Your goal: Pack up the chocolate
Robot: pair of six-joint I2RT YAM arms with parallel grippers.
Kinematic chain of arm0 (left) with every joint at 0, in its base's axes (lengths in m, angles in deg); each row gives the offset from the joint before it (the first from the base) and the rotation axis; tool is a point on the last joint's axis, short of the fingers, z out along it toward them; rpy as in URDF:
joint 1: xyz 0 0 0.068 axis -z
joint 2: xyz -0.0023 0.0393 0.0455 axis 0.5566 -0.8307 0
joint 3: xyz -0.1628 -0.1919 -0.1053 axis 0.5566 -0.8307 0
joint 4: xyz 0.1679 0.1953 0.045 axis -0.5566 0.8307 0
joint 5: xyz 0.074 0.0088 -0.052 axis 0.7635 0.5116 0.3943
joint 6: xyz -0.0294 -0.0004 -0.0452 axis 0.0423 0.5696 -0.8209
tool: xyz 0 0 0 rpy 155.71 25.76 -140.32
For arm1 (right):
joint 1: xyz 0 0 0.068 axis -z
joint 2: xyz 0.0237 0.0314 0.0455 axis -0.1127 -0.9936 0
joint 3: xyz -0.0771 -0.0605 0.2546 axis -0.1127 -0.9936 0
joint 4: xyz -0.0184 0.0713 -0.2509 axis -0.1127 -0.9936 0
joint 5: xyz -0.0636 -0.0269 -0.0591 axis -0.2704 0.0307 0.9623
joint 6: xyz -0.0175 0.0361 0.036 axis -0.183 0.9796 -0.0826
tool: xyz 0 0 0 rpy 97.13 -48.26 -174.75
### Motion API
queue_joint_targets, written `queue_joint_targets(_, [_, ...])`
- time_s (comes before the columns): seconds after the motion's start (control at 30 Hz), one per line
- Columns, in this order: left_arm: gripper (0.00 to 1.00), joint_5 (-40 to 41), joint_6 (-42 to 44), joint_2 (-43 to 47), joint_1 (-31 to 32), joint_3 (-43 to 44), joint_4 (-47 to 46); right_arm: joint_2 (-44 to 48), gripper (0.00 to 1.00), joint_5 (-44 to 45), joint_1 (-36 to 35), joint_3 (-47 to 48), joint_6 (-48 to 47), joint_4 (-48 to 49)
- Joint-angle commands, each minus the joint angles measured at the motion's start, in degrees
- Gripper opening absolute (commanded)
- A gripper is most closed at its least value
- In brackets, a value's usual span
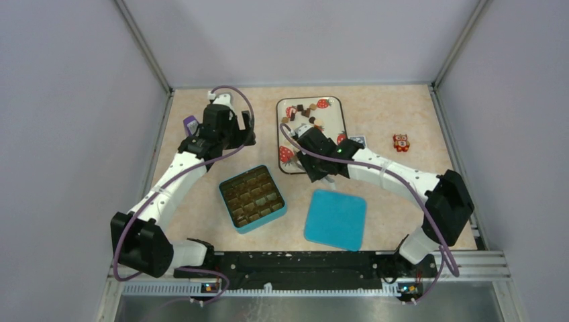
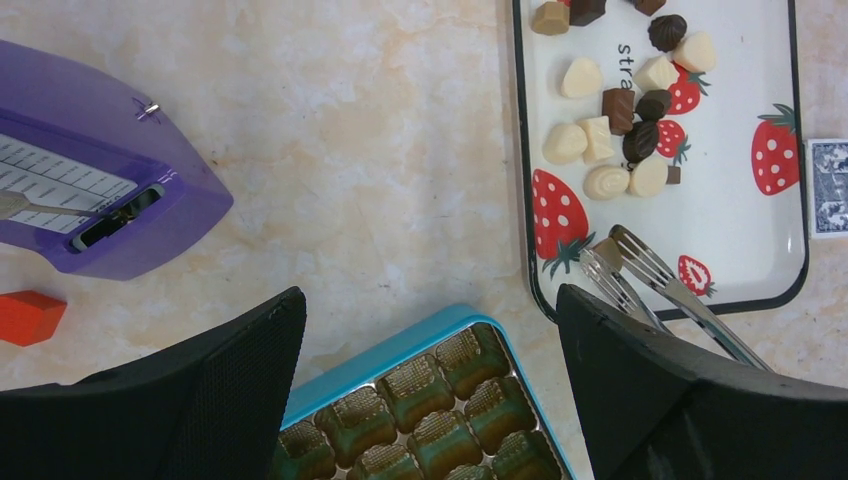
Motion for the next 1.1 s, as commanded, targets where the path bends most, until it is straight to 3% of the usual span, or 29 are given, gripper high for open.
queue_joint_targets(0.0, [0.99,2.7,0.4,1.1,-0.3,1.1,-1.3,3.9,0.12,-0.1,-0.5,4.0,0.8,1.0])
queue_joint_targets(0.53, [0.99,3.5,0.6,1.6,-1.5,2.3,-0.8,6.5,0.1,-1.5,-0.7,4.2,1.1,0.9])
queue_joint_targets(0.87, [0.99,-2.5,-0.7,2.9,-10.7,5.6,1.0,6.0,0.11,-4.7,-6.3,8.9,-1.6,1.3])
queue_joint_targets(1.07, [0.99,-1.9,0.5,4.6,-12.3,7.5,2.0,2.0,0.1,-7.1,-9.3,10.8,-1.5,3.7])
